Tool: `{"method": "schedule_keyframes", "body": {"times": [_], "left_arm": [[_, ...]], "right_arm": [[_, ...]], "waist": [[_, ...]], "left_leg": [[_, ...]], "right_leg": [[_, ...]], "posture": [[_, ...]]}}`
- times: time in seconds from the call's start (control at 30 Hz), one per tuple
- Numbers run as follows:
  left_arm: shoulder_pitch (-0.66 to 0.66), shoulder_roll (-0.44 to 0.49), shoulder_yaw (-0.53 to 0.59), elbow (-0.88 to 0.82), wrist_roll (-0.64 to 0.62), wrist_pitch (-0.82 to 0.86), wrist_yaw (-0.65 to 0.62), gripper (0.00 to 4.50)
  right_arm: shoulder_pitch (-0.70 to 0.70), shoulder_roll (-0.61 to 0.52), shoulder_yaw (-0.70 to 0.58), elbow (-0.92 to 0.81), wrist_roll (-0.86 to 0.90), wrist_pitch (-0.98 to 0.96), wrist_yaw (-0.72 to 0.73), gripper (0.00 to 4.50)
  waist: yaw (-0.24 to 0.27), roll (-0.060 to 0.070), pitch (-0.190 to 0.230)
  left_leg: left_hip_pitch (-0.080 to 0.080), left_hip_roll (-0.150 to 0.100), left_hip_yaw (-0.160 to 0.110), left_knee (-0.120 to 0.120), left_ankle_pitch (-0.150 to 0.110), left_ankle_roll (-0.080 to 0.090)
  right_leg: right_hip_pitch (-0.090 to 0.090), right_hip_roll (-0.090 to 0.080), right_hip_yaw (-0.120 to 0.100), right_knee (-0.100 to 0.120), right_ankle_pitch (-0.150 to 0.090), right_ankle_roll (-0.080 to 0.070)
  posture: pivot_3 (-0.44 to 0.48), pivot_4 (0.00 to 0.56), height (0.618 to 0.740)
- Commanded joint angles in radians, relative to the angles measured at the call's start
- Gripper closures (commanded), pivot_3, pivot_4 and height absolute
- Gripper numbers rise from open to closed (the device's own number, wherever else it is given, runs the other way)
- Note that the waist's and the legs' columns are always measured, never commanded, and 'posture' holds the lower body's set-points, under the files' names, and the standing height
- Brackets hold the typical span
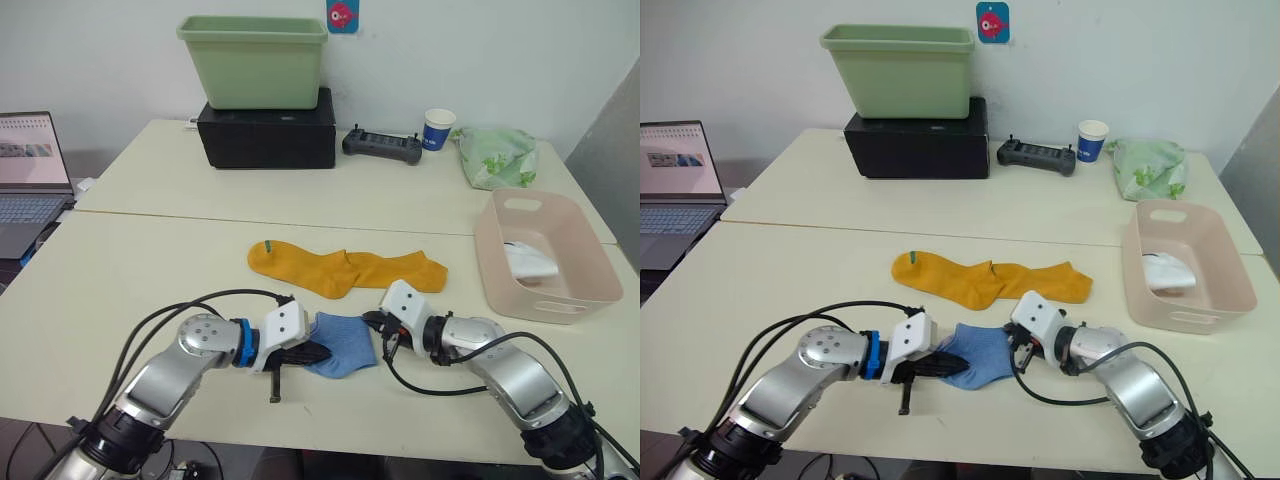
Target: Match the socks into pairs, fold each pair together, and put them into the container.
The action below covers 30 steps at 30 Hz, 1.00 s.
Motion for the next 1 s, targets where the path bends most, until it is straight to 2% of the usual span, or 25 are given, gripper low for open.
{"method": "schedule_keyframes", "body": {"times": [0.03, 0.27, 0.37, 0.5, 0.6, 0.73, 0.97, 1.0], "left_arm": [[-0.023, 0.018, 0.066, -0.077, -0.050, 0.047, 0.008, 4.50], [0.020, 0.018, 0.009, -0.030, 0.025, 0.018, 0.013, 4.50], [0.031, 0.016, -0.022, 0.009, 0.072, 0.002, 0.021, 4.50], [0.038, 0.016, -0.008, 0.036, 0.069, 0.000, 0.019, 4.50], [0.064, 0.023, 0.013, 0.013, 0.029, 0.048, 0.013, 4.50], [0.114, 0.051, 0.016, 0.000, 0.037, 0.041, 0.006, 4.50], [0.142, 0.062, 0.023, -0.009, 0.044, 0.034, 0.020, 4.50], [0.140, 0.062, 0.024, -0.010, 0.043, 0.035, 0.021, 4.50]], "right_arm": [[0.020, -0.020, -0.060, -0.088, 0.032, 0.017, 0.010, 4.46], [0.036, -0.010, -0.091, -0.154, 0.055, 0.126, -0.024, 4.46], [0.014, -0.004, -0.112, -0.177, 0.126, 0.254, -0.001, 4.46], [-0.007, 0.000, -0.167, -0.199, 0.276, 0.399, 0.054, 4.46], [-0.045, 0.015, -0.228, -0.170, 0.376, 0.550, 0.060, 3.87], [-0.094, 0.026, -0.258, -0.134, 0.442, 0.679, 0.048, 2.50], [-0.144, 0.048, -0.184, -0.075, 0.481, 0.777, 0.030, 0.08], [-0.147, 0.057, -0.175, -0.069, 0.481, 0.786, 0.023, 0.03]], "waist": [[0.000, 0.000, 0.000], [-0.002, 0.000, 0.000], [-0.002, 0.000, 0.000], [0.000, 0.000, 0.000], [-0.003, 0.000, 0.000], [-0.003, 0.001, 0.000], [-0.005, 0.001, 0.000], [-0.005, 0.001, 0.000]], "left_leg": [[0.000, 0.000, 0.000, 0.000, 0.000, 0.000], [0.000, 0.000, 0.000, 0.000, 0.000, 0.000], [0.000, 0.000, 0.000, 0.000, 0.000, 0.000], [0.000, 0.000, 0.000, 0.000, 0.000, 0.000], [0.001, 0.000, 0.000, 0.000, 0.000, 0.000], [0.001, 0.000, 0.000, -0.001, 0.000, 0.000], [0.001, 0.000, 0.000, -0.001, 0.000, 0.000], [0.001, 0.000, 0.000, -0.001, 0.000, 0.000]], "right_leg": [[0.000, 0.000, 0.000, 0.000, 0.000, 0.000], [-0.001, 0.000, 0.001, 0.000, 0.000, 0.000], [0.000, 0.000, 0.000, 0.000, 0.000, 0.000], [0.000, 0.000, 0.000, 0.000, 0.000, 0.000], [0.000, 0.000, 0.000, 0.000, 0.000, 0.000], [0.000, 0.000, 0.000, 0.000, 0.000, 0.000], [0.000, 0.000, 0.001, 0.000, 0.000, 0.000], [0.000, 0.000, 0.001, 0.000, 0.000, 0.000]], "posture": [[0.000, 0.150, 0.719], [0.000, 0.150, 0.719], [0.000, 0.150, 0.719], [0.000, 0.150, 0.719], [0.000, 0.150, 0.719], [0.000, 0.150, 0.719], [0.000, 0.150, 0.719], [0.000, 0.150, 0.719]]}}
